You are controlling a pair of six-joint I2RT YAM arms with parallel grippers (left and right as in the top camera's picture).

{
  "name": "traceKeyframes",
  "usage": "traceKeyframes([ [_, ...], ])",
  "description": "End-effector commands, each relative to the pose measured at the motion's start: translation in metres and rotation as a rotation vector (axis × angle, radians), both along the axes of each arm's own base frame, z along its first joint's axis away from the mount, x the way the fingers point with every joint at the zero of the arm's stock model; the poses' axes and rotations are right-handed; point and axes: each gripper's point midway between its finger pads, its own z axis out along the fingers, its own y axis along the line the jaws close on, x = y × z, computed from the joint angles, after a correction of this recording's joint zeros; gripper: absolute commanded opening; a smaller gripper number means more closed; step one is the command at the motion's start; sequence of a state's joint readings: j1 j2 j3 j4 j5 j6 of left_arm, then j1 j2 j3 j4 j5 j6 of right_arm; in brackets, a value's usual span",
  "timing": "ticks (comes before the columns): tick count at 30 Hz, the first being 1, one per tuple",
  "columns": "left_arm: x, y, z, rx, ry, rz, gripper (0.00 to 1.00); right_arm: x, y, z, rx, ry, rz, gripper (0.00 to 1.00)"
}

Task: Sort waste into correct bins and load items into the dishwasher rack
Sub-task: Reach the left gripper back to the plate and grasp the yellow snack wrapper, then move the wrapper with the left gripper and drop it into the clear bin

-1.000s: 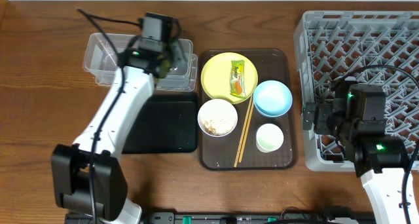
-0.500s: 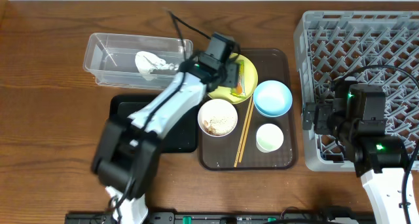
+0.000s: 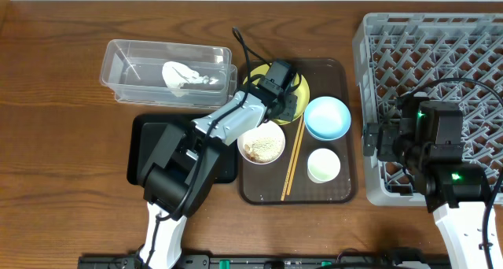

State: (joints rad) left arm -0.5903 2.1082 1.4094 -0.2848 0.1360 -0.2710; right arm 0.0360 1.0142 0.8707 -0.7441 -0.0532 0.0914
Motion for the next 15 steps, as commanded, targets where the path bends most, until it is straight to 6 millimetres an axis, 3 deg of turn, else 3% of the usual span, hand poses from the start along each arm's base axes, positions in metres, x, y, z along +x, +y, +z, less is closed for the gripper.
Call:
traceKeyframes([
  [1, 0.001, 0.004, 0.004, -0.007, -0.002, 0.000, 0.06, 0.003, 0.004, 0.009, 0.005, -0.021, 0.015, 0.99],
  [5, 0.011, 0.014, 0.031, -0.032, -0.043, 0.026, 0.06, 0.003, 0.004, 0.009, 0.005, -0.019, 0.015, 0.99],
  [9, 0.023, 0.042, 0.081, -0.055, -0.110, 0.094, 0.06, 0.002, 0.004, 0.008, 0.005, -0.016, 0.015, 0.99],
  [12, 0.033, 0.089, 0.113, -0.025, -0.153, 0.275, 0.06, 0.002, 0.004, 0.008, 0.005, -0.015, 0.015, 0.99],
  [15, 0.038, 0.151, 0.138, 0.005, -0.178, 0.540, 0.06, 0.002, 0.004, 0.008, 0.005, -0.016, 0.015, 0.99],
])
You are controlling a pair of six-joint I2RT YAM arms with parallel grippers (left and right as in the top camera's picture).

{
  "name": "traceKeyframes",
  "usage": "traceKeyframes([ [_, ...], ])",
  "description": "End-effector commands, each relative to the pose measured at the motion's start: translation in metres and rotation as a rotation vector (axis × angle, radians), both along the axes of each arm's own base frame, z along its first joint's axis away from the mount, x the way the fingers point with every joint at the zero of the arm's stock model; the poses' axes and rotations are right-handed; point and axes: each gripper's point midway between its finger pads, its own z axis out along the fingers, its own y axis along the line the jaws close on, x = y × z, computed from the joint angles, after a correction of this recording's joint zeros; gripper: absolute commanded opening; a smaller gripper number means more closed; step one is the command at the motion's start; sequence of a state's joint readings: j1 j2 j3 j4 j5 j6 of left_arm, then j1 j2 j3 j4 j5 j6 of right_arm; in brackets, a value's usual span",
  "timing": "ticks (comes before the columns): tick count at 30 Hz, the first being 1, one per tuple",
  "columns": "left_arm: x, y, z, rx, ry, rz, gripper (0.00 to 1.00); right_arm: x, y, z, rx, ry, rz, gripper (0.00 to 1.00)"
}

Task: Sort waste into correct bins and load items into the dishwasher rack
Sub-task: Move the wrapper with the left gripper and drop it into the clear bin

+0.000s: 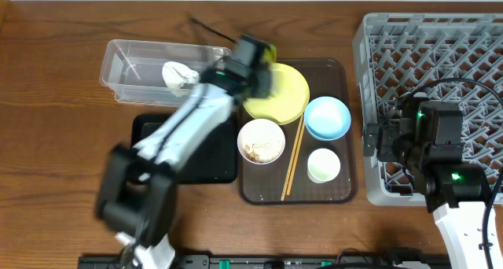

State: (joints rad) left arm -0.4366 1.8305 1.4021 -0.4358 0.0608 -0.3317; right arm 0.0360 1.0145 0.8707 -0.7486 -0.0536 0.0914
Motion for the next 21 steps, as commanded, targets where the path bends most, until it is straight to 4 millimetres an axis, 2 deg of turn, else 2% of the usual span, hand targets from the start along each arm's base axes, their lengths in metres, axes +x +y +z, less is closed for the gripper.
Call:
traceKeyframes([
  [1, 0.013, 0.081, 0.035, 0.014, -0.051, 0.373, 0.06, 0.003, 0.004, 0.009, 0.005, -0.021, 0.015, 0.99],
  [3, 0.013, 0.110, 0.038, -0.033, -0.029, 0.506, 0.06, 0.003, 0.004, 0.009, 0.005, -0.021, 0.015, 0.99],
  [6, 0.007, 0.146, 0.027, -0.106, 0.044, 0.727, 0.06, 0.003, 0.004, 0.009, 0.005, -0.021, 0.015, 0.99],
  [10, 0.001, 0.171, 0.013, -0.157, 0.109, 0.909, 0.06, 0.003, 0.004, 0.009, 0.005, -0.021, 0.015, 0.99],
  [12, 0.004, 0.175, 0.009, -0.161, 0.112, 0.926, 0.10, 0.003, 0.004, 0.009, 0.005, -0.021, 0.015, 0.99],
  [14, 0.006, 0.174, 0.006, -0.162, 0.111, 0.925, 0.28, 0.003, 0.004, 0.009, 0.005, -0.021, 0.015, 0.99],
  [17, 0.007, 0.173, 0.005, -0.161, 0.113, 0.912, 0.34, 0.003, 0.004, 0.009, 0.005, -0.021, 0.015, 0.99],
  [19, 0.010, 0.167, 0.009, -0.160, 0.104, 0.837, 0.38, 0.003, 0.004, 0.009, 0.005, -0.021, 0.015, 0.99],
  [21, 0.012, 0.157, 0.015, -0.178, 0.105, 0.753, 0.38, 0.003, 0.004, 0.009, 0.005, -0.021, 0.015, 0.99],
])
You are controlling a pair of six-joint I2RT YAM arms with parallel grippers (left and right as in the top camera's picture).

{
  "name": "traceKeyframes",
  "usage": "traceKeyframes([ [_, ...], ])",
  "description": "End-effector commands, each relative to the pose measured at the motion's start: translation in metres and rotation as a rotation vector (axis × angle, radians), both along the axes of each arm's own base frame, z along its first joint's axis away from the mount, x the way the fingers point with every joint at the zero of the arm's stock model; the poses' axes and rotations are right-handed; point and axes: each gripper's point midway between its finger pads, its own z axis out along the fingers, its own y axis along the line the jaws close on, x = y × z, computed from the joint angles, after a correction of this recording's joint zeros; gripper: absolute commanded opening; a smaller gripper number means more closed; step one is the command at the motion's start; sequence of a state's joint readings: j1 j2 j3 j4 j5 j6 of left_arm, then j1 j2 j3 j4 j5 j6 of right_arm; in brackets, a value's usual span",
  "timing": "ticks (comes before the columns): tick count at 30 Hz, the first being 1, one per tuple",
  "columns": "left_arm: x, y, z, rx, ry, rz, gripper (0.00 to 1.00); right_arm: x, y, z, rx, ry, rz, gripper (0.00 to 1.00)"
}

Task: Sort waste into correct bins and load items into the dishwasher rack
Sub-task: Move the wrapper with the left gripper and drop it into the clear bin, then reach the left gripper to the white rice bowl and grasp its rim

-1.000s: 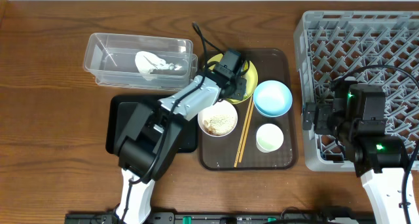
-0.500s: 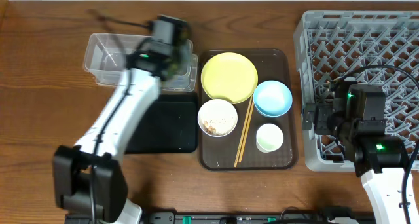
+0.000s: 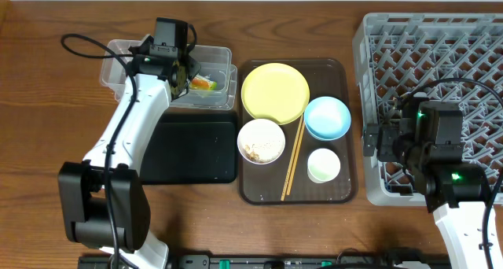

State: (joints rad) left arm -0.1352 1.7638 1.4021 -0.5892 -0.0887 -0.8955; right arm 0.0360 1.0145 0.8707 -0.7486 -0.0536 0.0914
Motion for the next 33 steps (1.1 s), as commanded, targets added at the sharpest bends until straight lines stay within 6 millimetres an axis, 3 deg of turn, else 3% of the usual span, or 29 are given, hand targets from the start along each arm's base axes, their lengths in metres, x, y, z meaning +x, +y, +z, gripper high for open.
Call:
traceKeyframes([
  [1, 0.000, -0.017, 0.007, -0.030, -0.011, -0.132, 0.38, 0.003, 0.004, 0.009, 0.005, -0.021, 0.015, 0.99],
  [7, -0.019, -0.080, 0.022, -0.102, -0.022, -0.472, 0.37, 0.003, 0.004, 0.009, 0.005, -0.021, 0.015, 0.99],
  [13, -0.061, -0.149, 0.011, 0.010, 0.035, -0.822, 0.37, 0.003, 0.004, 0.009, 0.005, -0.021, 0.015, 0.99],
  [20, -0.111, -0.206, -0.004, 0.086, 0.108, -1.010, 0.38, 0.003, 0.004, 0.009, 0.005, -0.021, 0.015, 0.99],
  [27, -0.148, -0.232, -0.041, 0.176, 0.195, -1.097, 0.38, 0.003, 0.004, 0.009, 0.005, -0.021, 0.014, 0.99],
  [33, -0.162, -0.248, -0.078, 0.200, 0.272, -1.151, 0.38, 0.003, 0.004, 0.009, 0.005, -0.020, 0.015, 0.99],
])
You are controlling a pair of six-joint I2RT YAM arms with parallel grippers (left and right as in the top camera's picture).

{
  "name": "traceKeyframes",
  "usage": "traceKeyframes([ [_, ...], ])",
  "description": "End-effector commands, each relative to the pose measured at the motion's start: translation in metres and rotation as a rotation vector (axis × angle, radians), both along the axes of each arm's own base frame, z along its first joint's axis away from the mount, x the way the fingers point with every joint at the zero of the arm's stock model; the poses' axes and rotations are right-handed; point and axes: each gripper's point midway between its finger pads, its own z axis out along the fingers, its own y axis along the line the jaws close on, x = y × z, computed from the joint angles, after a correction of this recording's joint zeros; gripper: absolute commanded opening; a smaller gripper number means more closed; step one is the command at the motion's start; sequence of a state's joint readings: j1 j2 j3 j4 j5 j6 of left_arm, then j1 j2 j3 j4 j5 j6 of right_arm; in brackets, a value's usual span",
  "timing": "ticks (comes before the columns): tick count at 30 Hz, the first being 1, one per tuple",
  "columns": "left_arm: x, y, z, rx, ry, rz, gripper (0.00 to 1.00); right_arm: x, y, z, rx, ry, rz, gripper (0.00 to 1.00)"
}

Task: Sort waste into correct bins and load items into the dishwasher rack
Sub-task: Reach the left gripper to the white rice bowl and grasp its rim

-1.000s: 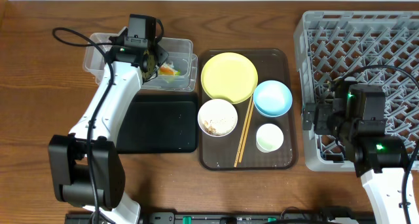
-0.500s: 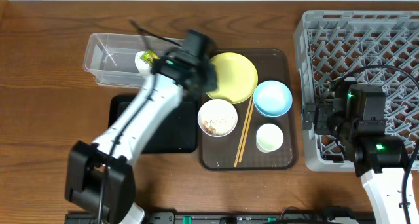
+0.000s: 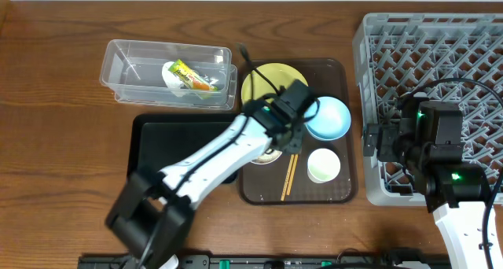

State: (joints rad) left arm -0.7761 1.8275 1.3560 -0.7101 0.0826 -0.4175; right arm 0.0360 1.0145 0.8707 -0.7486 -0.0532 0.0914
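My left gripper [image 3: 295, 130] hangs over the brown tray [image 3: 339, 71], above the upper end of the chopsticks [image 3: 288, 178], between the blue bowl [image 3: 331, 118] and the food-soiled bowl [image 3: 263, 152], which my arm largely hides. It looks open and holds nothing. The yellow plate [image 3: 264, 80] lies behind it and a small white cup [image 3: 324, 165] in front. A colourful wrapper [image 3: 191, 74] and crumpled white tissue [image 3: 170, 71] lie in the clear bin [image 3: 126, 76]. My right gripper [image 3: 369, 140] stays at the left edge of the dishwasher rack [image 3: 440, 49], fingers apart, empty.
A black tray [image 3: 177, 147] lies in front of the clear bin, left of the brown tray. The grey rack fills the right side of the table. Cables trail from both arms.
My left gripper was over the clear bin with the colourful wrapper. Now the wrapper lies in the bin and the gripper is over the chopsticks on the brown tray. The right arm is unchanged.
My left gripper was down on the yellow plate. Then it was at the plate's left edge, toward the clear bin. Then it was over the bin with a colourful wrapper. Now the wrapper rests in the bin and the gripper is back over the tray.
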Motion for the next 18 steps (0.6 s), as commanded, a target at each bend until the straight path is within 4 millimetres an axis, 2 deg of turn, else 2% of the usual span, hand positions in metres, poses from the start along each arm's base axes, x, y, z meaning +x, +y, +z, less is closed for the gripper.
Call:
traceKeyframes([
  [1, -0.005, 0.003, -0.029, 0.070, 0.030, -0.015, 0.38, 0.003, 0.004, 0.009, 0.005, -0.020, 0.015, 0.99],
  [4, -0.007, 0.004, -0.048, 0.101, 0.060, -0.019, 0.38, 0.003, 0.004, 0.009, 0.006, -0.020, 0.015, 0.99],
  [8, -0.009, 0.006, -0.062, 0.127, 0.087, -0.019, 0.35, 0.003, 0.004, 0.009, 0.005, -0.020, 0.015, 0.99],
  [12, -0.009, 0.006, -0.061, 0.126, 0.086, -0.019, 0.19, 0.003, 0.004, 0.009, 0.005, -0.020, 0.015, 0.99],
  [13, -0.009, 0.006, -0.061, 0.126, 0.086, -0.019, 0.19, 0.003, 0.004, 0.009, 0.005, -0.020, 0.015, 0.99],
  [18, -0.009, 0.006, -0.056, 0.121, 0.080, -0.019, 0.06, 0.003, 0.004, 0.009, 0.005, -0.020, 0.015, 0.99],
])
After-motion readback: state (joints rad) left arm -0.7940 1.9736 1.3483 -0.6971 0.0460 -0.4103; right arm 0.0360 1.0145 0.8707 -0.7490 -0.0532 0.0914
